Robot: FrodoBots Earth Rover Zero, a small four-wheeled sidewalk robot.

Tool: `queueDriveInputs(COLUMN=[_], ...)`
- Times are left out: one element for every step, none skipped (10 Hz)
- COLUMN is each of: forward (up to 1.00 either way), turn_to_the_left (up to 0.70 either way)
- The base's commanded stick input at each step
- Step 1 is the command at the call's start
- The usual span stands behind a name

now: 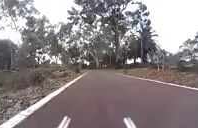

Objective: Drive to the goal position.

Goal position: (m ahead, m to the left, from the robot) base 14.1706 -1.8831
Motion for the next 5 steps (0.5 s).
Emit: queueDriveInputs(forward=[0.60, 0.60, 0.60, 0.60, 0.60], turn_to_the_left=[0.00, 0.00, 0.00, 0.00, 0.00])
